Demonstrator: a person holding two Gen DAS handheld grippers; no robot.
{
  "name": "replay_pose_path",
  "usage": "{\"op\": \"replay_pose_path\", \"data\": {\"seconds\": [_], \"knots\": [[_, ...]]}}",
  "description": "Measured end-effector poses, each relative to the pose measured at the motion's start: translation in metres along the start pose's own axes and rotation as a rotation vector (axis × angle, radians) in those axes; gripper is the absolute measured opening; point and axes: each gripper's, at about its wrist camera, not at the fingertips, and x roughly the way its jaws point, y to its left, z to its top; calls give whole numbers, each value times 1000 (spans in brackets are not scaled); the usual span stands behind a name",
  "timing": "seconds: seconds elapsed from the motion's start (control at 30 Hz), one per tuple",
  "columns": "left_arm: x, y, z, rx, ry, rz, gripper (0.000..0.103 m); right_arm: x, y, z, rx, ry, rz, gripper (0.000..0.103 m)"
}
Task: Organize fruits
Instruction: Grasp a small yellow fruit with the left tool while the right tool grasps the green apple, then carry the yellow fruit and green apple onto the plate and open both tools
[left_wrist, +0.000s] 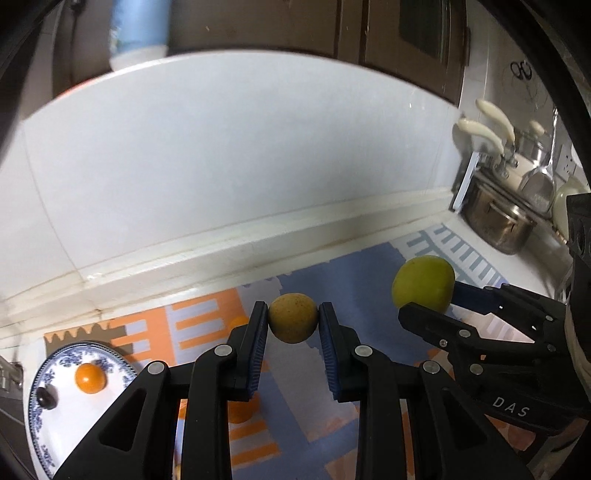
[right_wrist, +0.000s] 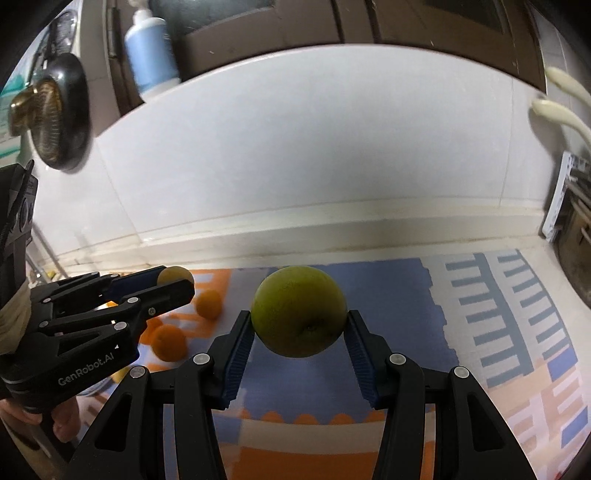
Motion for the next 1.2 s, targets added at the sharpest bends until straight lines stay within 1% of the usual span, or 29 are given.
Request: {"op": "replay_pose_path", "data": {"seconds": [0.2,0.4,0.7,0.97,1.2], "knots": [[-30,9,0,-15,-59,17,28,-18,20,6,-20,-24,20,51],[-56,25,-3,-45,-110,42,28,-30,44,10,-41,-45,46,51],[-94,52,-14,-98,-175,85,28,-47,85,18,-94,-78,106,51],[-122,79,-28,-149,-205,147,28,-51,121,22,-141,-89,171,51],[-138,104,-38,-198,-226,214,28,-40,154,24,-182,-81,240,51]]}}
